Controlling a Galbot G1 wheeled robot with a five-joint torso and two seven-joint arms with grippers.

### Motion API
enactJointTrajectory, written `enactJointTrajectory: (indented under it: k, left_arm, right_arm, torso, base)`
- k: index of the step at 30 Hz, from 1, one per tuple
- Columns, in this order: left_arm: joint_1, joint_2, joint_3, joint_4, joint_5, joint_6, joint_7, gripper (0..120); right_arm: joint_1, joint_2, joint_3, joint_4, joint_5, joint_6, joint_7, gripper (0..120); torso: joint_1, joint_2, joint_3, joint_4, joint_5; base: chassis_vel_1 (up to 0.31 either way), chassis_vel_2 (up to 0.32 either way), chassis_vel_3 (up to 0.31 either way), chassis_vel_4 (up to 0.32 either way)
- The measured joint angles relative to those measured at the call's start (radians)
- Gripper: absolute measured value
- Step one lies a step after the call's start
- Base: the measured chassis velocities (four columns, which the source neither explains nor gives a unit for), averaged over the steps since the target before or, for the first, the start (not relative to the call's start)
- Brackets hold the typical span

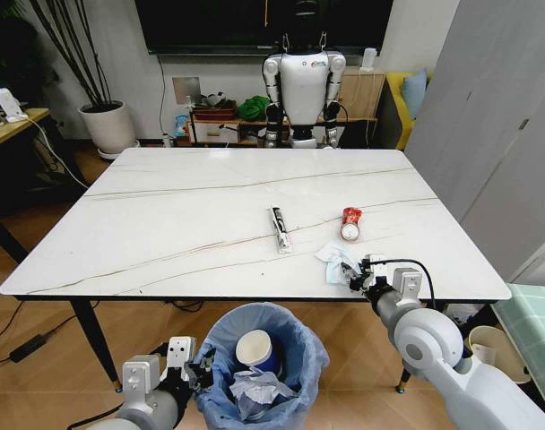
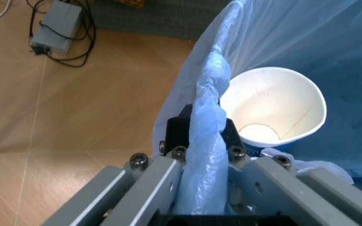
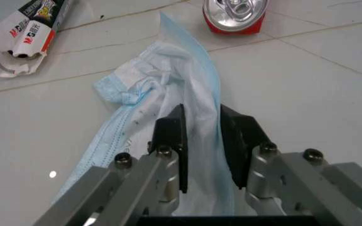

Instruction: Pick up the trash bin and place the trash from the table into it.

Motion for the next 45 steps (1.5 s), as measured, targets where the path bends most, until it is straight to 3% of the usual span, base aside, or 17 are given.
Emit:
enactJointTrajectory:
  k: [3, 5, 17, 20, 26, 34, 45]
  left_arm:
    - [-0.002, 0.001, 0.000, 0.000, -0.001, 0.000, 0.001, 0]
    - [-0.004, 0.001, 0.000, 0.000, -0.002, 0.000, 0.001, 0]
    - [-0.010, 0.010, -0.008, 0.000, -0.013, 0.000, 0.004, 0]
    - [-0.012, 0.015, -0.018, 0.000, -0.020, 0.000, 0.004, 0]
    - [-0.015, 0.013, -0.033, 0.000, -0.031, 0.000, 0.003, 0]
    - [-0.005, -0.009, -0.085, 0.000, -0.052, 0.000, -0.012, 0]
    - [-0.006, -0.039, -0.079, 0.000, -0.048, 0.000, -0.051, 0]
  right_arm:
    - [-0.001, -0.002, 0.003, 0.006, -0.004, 0.004, 0.001, 3]
    - [-0.002, -0.004, 0.006, 0.012, -0.006, 0.006, 0.001, 0]
    - [-0.022, -0.048, 0.045, 0.152, 0.012, 0.027, -0.065, 0]
    - [-0.056, -0.079, 0.059, 0.216, 0.019, 0.070, -0.209, 0]
    - [-0.077, -0.100, 0.051, 0.287, 0.059, 0.085, -0.321, 0]
    - [-0.108, -0.136, 0.007, 0.379, 0.040, 0.081, -0.474, 0]
    - [-0.103, -0.157, -0.123, 0.412, -0.079, 0.073, -0.512, 0]
  torso:
    - [0.000, 0.000, 0.000, 0.0000, 0.0001]
    - [0.000, 0.000, 0.000, 0.0000, 0.0000]
    - [0.000, 0.000, 0.000, 0.0000, 0.0000]
    - [0.000, 0.000, 0.000, -0.0001, -0.0001]
    - [0.000, 0.000, 0.000, 0.0000, -0.0001]
    - [0.000, 0.000, 0.000, -0.0001, -0.0001]
    - [0.000, 0.000, 0.000, 0.0000, 0.0000]
  base:
    - [0.000, 0.000, 0.000, 0.000]
    - [0.000, 0.000, 0.000, 0.000]
    - [0.000, 0.000, 0.000, 0.000]
    - [0.000, 0.000, 0.000, 0.000]
    - [0.000, 0.000, 0.000, 0.000]
    - [0.000, 0.000, 0.000, 0.000]
    - [0.000, 0.000, 0.000, 0.000]
